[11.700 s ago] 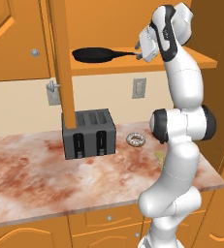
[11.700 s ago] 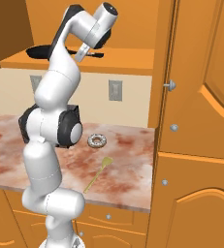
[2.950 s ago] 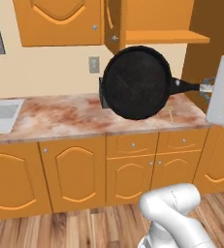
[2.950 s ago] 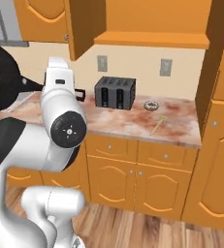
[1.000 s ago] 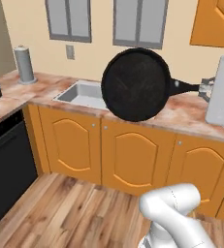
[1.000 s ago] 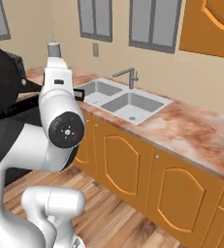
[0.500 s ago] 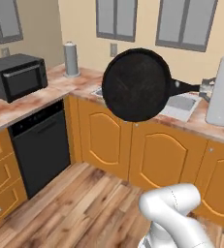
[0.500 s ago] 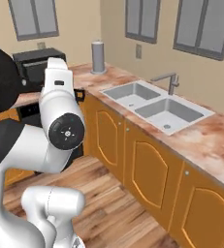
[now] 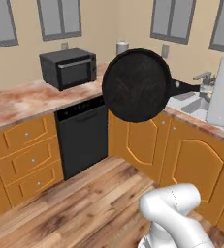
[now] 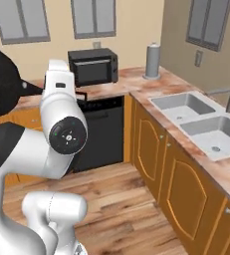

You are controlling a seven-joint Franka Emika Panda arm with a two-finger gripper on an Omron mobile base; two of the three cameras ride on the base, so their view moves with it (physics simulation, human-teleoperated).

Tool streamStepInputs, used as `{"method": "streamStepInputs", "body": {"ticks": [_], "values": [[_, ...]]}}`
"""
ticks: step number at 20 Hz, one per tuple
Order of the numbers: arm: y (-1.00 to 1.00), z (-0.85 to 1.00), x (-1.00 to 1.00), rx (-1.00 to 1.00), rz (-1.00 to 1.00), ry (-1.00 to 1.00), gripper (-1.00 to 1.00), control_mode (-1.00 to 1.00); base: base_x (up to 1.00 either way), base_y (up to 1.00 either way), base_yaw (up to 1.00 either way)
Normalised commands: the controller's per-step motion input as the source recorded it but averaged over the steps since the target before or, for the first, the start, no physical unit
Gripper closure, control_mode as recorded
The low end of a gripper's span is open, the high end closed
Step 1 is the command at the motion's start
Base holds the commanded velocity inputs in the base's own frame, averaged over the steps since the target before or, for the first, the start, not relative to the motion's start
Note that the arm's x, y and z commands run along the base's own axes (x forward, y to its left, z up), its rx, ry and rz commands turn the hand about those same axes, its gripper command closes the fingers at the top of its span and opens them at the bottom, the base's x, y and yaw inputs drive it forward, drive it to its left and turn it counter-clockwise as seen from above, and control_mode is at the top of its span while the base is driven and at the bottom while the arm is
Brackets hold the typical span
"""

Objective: Pick the pan from the cabinet and place it on the stove. Then turn on the stove burner for the pan.

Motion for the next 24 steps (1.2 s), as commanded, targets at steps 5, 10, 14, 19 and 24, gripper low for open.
{"method": "streamStepInputs", "body": {"ticks": [5,10,14,19,24], "values": [[0.00,0.00,0.00,0.00,0.00,0.00,1.00,1.00,-0.03,-0.45,0.49],[0.00,0.00,0.00,0.00,0.00,0.00,1.00,1.00,-0.14,-0.44,0.50],[0.00,0.00,0.00,0.00,0.00,0.00,1.00,1.00,-0.31,-0.33,0.51],[0.00,0.00,0.00,0.00,0.00,0.00,1.00,1.00,-0.37,-0.32,0.52],[0.00,0.00,0.00,0.00,0.00,0.00,1.00,1.00,-0.41,-0.19,0.54]]}}
